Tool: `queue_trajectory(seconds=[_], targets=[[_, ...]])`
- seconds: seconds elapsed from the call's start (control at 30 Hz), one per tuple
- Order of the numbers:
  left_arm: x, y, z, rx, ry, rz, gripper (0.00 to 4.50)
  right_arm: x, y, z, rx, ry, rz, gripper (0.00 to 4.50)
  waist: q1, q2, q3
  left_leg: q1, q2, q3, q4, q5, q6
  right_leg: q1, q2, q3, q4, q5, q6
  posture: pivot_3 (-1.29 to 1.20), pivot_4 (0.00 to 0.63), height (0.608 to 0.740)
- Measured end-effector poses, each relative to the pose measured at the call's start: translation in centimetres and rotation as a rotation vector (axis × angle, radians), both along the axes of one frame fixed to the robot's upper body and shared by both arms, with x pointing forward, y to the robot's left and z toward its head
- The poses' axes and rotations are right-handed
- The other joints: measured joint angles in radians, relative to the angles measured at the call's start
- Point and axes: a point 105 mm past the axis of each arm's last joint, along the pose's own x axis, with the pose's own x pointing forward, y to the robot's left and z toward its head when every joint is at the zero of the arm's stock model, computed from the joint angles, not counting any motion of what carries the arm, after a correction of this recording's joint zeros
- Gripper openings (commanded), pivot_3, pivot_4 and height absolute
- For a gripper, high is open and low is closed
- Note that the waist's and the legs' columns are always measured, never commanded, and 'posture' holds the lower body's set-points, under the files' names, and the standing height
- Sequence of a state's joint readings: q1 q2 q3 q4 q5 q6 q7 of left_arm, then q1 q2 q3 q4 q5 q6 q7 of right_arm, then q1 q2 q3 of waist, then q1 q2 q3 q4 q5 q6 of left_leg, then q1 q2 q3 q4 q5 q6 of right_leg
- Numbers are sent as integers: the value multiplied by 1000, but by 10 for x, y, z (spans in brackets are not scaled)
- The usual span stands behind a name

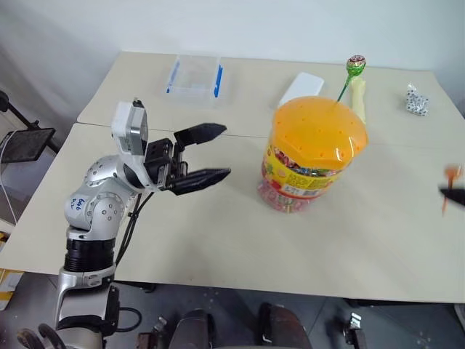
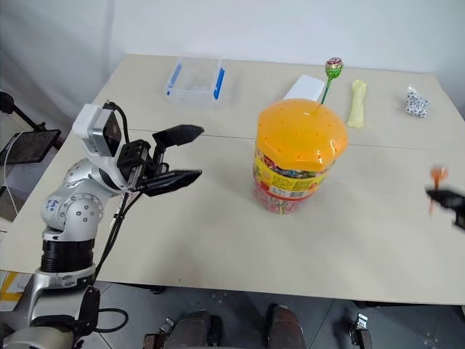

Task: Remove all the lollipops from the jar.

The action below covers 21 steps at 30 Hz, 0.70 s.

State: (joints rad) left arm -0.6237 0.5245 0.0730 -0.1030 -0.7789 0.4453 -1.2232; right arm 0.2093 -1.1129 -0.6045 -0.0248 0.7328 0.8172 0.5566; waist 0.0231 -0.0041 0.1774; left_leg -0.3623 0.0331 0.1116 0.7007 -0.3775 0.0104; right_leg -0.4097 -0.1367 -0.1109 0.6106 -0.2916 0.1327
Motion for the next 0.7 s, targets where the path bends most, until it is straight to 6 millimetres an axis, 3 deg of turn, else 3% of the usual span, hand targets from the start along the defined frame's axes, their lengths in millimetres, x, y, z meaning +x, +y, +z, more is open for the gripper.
queue_trajectory(seconds=[0.13, 0.27, 0.5, 0.6, 0.7], targets=[[-7, -8, -13, 136, -14, -93, 4500, -3, 6, -24, -7, 35, 33, 19, -8, 0, 0, 2, 2, 3, 0, 0, -1, 1, 2, 3, 0, 0, 0, 0, 150, 740], [-2, -8, -15, 147, -16, -86, 4500, -2, 12, -42, 3, 96, 46, 19, -4, 0, 0, 2, 2, 3, 0, 0, -1, 0, 2, 4, 0, 0, 0, 0, 150, 740], [-1, -7, -13, 136, -17, -75, 4500, -2, 15, -43, 25, 92, 95, 2395, 3, 0, 0, 2, 1, 2, 0, 0, -1, 0, 2, 4, -1, 0, 0, 0, 150, 740], [2, -2, -11, 106, -2, -33, 4500, -3, 30, -20, 13, -52, 283, 3277, 2, 0, 0, 2, 1, 2, -1, 0, -1, 0, 2, 4, -1, 0, 0, 0, 150, 740], [11, 5, 2, -15, 27, 47, 4500, 5, 57, 35, 50, -337, 491, 3277, -4, -1, 0, 3, 2, 3, 0, 0, -1, 1, 3, 5, -1, 0, 0, 0, 150, 740]])
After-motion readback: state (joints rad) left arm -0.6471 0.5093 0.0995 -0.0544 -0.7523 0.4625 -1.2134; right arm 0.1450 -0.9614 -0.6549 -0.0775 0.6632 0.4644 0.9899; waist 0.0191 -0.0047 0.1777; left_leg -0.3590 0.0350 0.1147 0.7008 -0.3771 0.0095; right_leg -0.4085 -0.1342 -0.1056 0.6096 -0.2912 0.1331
